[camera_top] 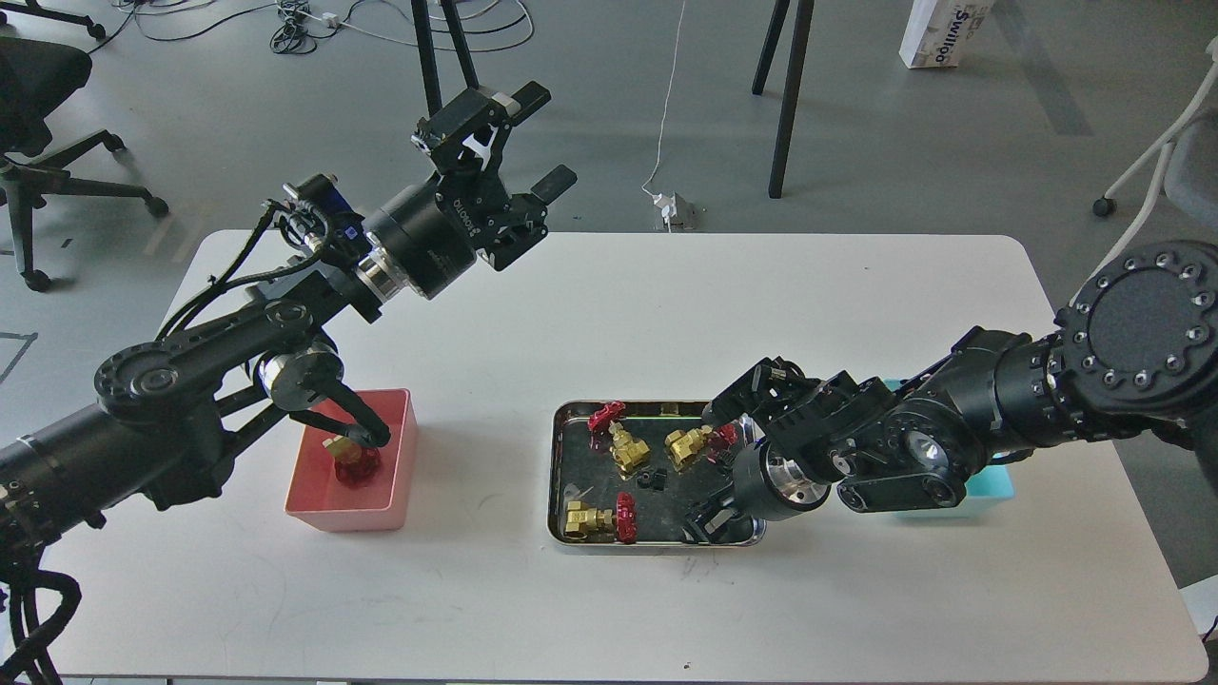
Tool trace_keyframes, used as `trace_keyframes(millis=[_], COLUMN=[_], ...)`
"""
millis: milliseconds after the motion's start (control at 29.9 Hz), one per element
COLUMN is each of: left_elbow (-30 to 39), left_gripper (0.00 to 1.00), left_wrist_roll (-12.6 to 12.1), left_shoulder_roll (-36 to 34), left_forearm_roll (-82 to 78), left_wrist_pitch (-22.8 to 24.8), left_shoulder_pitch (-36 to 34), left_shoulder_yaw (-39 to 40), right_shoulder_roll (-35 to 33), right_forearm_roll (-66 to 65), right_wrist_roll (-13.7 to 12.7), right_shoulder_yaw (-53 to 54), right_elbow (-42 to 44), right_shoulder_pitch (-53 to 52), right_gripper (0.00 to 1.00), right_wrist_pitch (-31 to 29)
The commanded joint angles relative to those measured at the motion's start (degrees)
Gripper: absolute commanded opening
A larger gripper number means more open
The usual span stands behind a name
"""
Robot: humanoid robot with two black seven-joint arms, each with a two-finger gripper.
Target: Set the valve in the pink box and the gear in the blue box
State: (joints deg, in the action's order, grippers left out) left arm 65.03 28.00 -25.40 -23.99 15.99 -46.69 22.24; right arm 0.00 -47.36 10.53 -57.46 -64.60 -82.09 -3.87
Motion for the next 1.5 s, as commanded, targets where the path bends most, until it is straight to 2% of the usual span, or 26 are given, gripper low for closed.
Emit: trace_keyframes(millis=[0, 200, 367, 568, 668, 802, 868, 1470], left_elbow=[-0.1, -0.1, -0.1, -0.1, -0.1, -0.1, -0.2, -0.8], left_gripper=[0.93, 0.93, 0.93, 0.93, 0.93, 0.93, 0.93, 0.94], left_wrist_roll=[0.0, 0.0, 0.0, 0.0, 0.0, 0.0, 0.0, 0.0], left_shoulder_roll=[0.0, 0.1, 0.0, 0.1, 0.1, 0.1, 0.1, 0.9], left_forearm_roll=[0.0, 0.0, 0.0, 0.0, 0.0, 0.0, 0.0, 0.0], left_wrist_pitch=[-0.1, -0.1, -0.1, -0.1, -0.1, -0.1, -0.1, 0.0], left_shoulder_pitch=[0.0, 0.0, 0.0, 0.0, 0.1, 0.1, 0.4, 0.5], left_shoulder_yaw=[0.0, 0.0, 0.0, 0.0, 0.0, -0.1, 0.0, -0.1], right_shoulder_roll=[0.0, 0.0, 0.0, 0.0, 0.0, 0.0, 0.0, 0.0], right_forearm_roll=[0.0, 0.0, 0.0, 0.1, 0.1, 0.7, 0.6, 0.5], right_wrist_roll=[0.0, 0.1, 0.6, 0.6, 0.7, 0.7, 1.1, 1.5], right_shoulder_yaw=[0.0, 0.0, 0.0, 0.0, 0.0, 0.0, 0.0, 0.0], right_elbow=[0.0, -0.1, 0.0, 0.0, 0.0, 0.1, 0.1, 1.8], right_shoulder_pitch=[-0.2, -0.4, -0.4, -0.4, -0.4, -0.3, -0.3, 1.0], right_gripper=[0.36, 0.30, 0.19, 0.15, 0.17, 0.35, 0.37, 0.37], right_wrist_pitch=[0.0, -0.1, 0.0, 0.1, 0.1, 0.4, 0.4, 0.8])
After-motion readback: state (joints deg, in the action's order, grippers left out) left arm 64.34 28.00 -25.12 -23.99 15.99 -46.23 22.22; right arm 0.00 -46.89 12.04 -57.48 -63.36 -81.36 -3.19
